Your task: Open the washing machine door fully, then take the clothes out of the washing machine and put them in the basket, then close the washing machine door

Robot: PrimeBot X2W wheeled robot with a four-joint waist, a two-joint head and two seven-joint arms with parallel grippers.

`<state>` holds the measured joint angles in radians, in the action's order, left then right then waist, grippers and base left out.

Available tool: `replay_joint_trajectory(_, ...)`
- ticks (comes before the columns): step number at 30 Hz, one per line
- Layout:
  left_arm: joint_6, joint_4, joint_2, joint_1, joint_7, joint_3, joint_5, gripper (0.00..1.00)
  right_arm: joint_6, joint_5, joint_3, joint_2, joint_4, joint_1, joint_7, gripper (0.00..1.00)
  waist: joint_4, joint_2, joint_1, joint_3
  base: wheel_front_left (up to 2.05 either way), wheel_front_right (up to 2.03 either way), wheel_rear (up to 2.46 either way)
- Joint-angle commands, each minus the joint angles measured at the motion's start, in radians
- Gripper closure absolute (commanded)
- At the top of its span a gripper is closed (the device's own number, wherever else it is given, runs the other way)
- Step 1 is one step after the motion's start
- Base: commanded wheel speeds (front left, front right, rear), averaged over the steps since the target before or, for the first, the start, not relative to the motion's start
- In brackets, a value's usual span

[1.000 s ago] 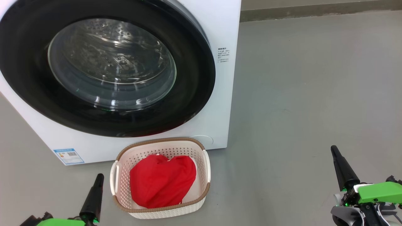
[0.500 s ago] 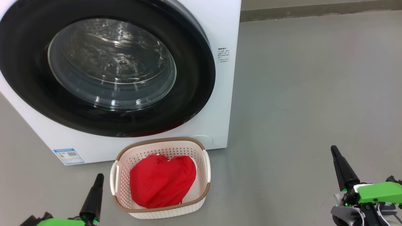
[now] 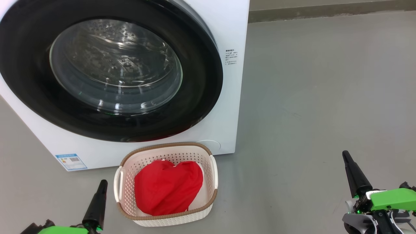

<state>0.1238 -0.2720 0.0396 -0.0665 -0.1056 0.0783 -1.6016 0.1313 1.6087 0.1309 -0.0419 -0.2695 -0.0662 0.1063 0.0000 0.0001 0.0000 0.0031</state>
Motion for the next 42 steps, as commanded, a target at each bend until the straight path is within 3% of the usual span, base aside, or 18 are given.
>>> replay_joint_trajectory(1, 0.007, 0.027, 0.011, -0.042, -0.008, 0.036, -0.007, 1.0, -0.001, 0.0, -0.017, -0.008, 0.025, -0.042, 0.007, 1.0, 0.0, -0.0001, 0.0, 0.0, 0.0, 0.0, 0.0)
replay_joint_trajectory(42, 0.007, 0.027, 0.011, -0.041, -0.008, 0.035, -0.007, 1.0, -0.001, 0.0, -0.017, -0.008, 0.025, -0.042, 0.007, 1.0, 0.0, -0.0001, 0.0, 0.0, 0.0, 0.0, 0.0)
